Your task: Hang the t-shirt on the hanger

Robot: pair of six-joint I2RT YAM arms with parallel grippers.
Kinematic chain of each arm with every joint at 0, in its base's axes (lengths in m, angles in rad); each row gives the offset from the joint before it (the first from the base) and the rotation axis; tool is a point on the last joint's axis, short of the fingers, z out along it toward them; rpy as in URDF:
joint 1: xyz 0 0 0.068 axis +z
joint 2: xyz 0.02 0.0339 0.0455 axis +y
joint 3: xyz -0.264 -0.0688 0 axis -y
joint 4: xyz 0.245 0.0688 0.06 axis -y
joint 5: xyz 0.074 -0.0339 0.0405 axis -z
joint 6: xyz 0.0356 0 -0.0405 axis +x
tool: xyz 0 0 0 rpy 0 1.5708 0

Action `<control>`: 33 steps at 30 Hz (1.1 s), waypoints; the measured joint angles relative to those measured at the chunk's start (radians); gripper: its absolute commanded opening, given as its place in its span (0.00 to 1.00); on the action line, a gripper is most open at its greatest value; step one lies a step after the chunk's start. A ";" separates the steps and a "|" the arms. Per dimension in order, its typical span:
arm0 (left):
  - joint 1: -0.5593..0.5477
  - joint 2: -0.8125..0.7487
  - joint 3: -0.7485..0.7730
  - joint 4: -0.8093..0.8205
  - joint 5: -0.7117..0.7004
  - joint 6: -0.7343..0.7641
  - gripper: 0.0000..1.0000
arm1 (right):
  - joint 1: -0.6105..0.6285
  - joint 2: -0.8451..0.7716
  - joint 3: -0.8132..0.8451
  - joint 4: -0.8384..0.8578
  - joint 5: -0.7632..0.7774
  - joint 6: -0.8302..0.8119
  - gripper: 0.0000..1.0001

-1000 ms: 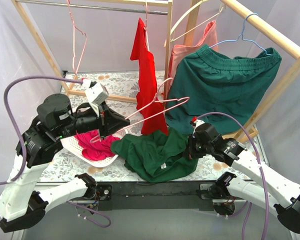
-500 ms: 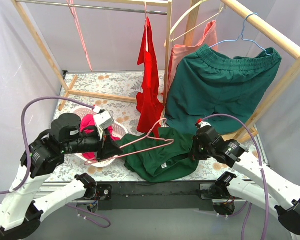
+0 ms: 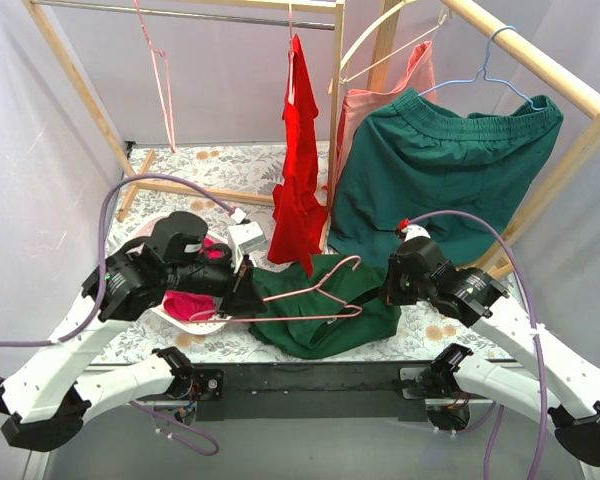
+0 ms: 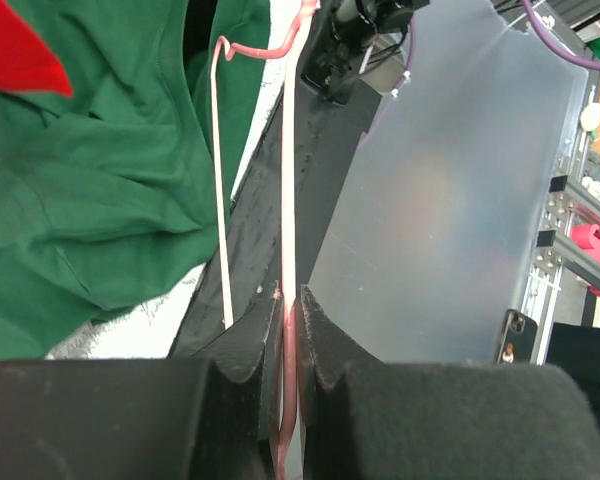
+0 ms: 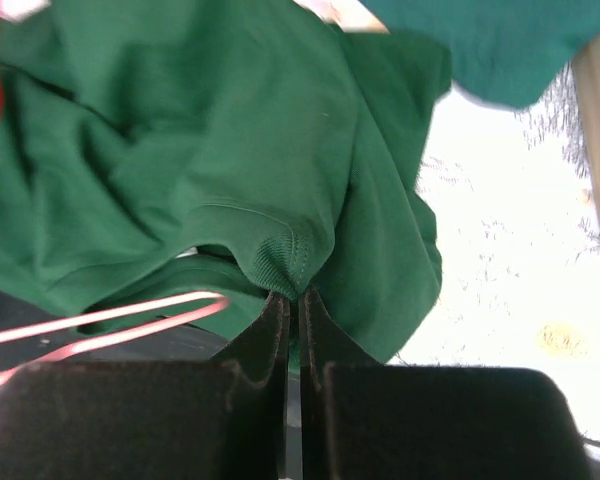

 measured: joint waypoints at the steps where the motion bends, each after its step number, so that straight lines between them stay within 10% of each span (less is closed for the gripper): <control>1: -0.003 0.013 0.000 0.008 -0.002 0.000 0.00 | 0.000 0.001 0.014 -0.001 -0.002 -0.006 0.01; 33: -0.008 0.116 0.076 0.085 -0.052 0.027 0.00 | 0.000 0.115 0.076 -0.078 0.046 -0.090 0.01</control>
